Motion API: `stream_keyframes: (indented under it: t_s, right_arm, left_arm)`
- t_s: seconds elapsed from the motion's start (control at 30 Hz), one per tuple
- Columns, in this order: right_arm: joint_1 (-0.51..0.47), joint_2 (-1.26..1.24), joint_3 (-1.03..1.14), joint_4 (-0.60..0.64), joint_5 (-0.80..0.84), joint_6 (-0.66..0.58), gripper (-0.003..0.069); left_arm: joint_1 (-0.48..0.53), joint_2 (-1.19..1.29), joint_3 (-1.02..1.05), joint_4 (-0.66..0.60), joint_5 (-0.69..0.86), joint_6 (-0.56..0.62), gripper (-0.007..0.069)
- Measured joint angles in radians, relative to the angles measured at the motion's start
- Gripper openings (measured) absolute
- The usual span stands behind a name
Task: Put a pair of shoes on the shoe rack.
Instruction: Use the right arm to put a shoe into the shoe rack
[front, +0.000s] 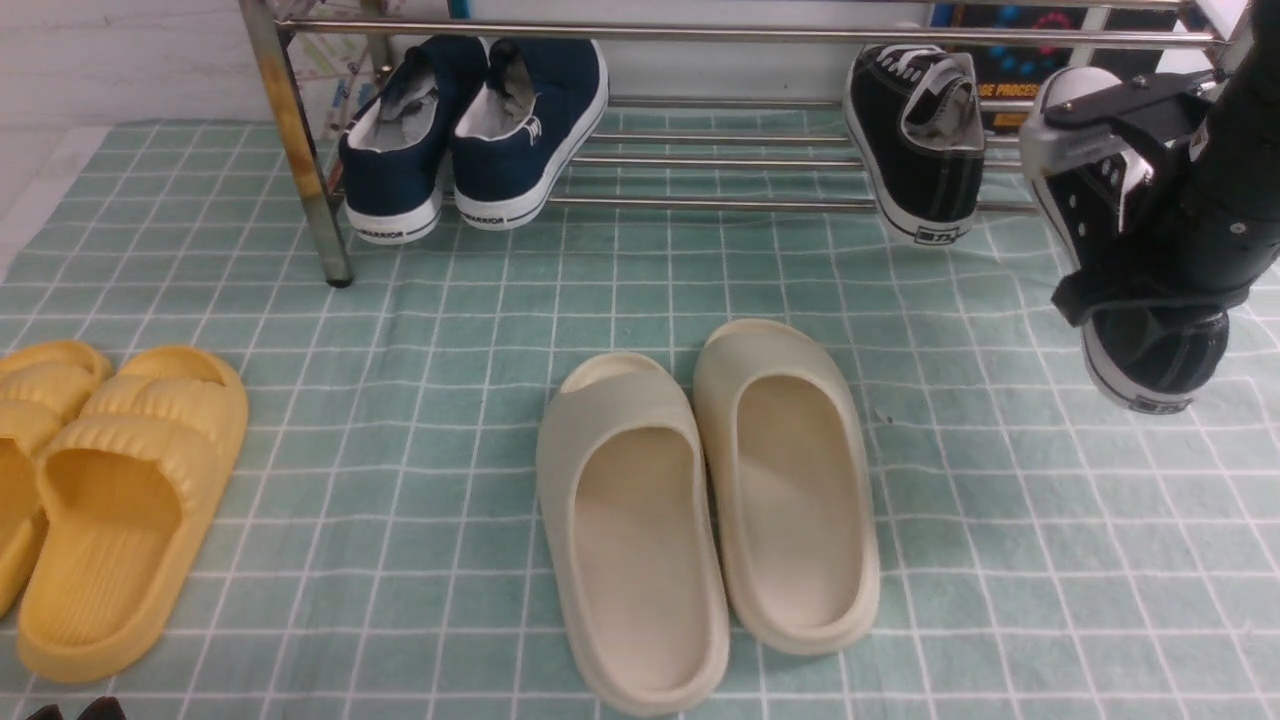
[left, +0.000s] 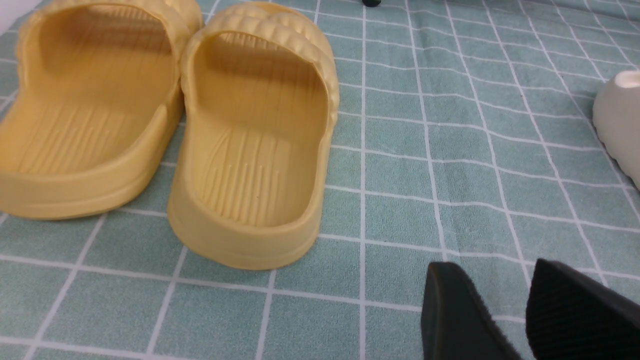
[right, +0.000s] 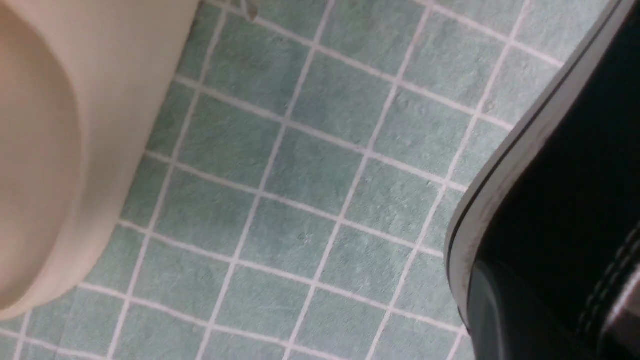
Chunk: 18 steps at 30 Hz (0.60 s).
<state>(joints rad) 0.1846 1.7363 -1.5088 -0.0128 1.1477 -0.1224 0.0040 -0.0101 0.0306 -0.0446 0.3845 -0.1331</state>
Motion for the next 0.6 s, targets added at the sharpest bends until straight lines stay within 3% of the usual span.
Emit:
stream_keyframes:
  t_s: [0.6]
  right_arm:
    - [-0.034,0.396,-0.498,0.013,0.070,-0.095,0.0025]
  left_arm:
    - [0.000,0.000,0.000,0.000,0.000,0.000,0.0237]
